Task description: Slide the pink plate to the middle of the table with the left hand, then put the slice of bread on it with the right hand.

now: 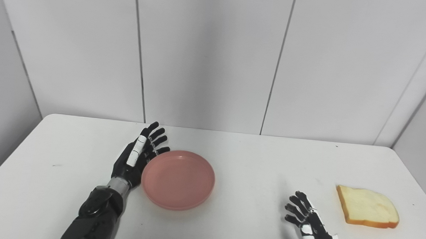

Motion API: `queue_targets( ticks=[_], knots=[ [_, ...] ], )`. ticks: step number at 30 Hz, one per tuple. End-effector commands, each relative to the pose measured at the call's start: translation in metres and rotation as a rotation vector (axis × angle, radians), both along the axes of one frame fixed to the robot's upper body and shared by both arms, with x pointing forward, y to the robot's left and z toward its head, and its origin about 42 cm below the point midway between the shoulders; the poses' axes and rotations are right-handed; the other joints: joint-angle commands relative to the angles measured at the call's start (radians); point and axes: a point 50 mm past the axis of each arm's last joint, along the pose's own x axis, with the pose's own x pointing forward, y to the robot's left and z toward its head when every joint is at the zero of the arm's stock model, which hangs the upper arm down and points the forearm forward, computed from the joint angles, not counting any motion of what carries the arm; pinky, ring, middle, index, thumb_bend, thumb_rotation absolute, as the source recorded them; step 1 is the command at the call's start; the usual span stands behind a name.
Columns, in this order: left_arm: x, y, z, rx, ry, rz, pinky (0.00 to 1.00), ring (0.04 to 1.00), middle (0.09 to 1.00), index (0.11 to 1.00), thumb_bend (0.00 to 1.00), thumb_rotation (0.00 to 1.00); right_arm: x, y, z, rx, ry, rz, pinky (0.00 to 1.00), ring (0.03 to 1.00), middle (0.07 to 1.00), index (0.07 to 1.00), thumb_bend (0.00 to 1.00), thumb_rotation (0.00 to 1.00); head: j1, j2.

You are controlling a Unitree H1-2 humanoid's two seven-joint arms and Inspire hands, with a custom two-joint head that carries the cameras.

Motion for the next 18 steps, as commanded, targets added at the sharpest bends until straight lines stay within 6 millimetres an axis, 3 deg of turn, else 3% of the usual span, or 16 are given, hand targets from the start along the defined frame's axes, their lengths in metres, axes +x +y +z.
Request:
queue_targets(
  ticks=[1, 12, 18],
  knots=[
    [-0.013, -0.022, -0.015, -0.037, 0.032, -0.039, 0.74, 0.894, 0.904, 0.896, 0.98, 0.73, -0.020, 0.035, -0.039, 0.109, 0.162, 0.007, 0.77, 0.814, 0.855, 0.876, 0.82, 0.98, -0.016, 0.005],
    [-0.031, -0.051, -0.022, -0.097, 0.064, -0.071, 0.75, 0.901, 0.913, 0.893, 0.97, 0.74, -0.021, 0.057, -0.033, 0.107, 0.165, 0.010, 0.78, 0.824, 0.875, 0.881, 0.81, 1.00, -0.121, 0.023],
    [-0.039, -0.057, -0.029, -0.113, 0.079, -0.098, 0.81, 0.927, 0.945, 0.916, 0.93, 0.74, -0.021, 0.066, -0.030, 0.089, 0.169, 0.006, 0.79, 0.826, 0.884, 0.890, 0.80, 1.00, -0.155, 0.028]
  ],
)
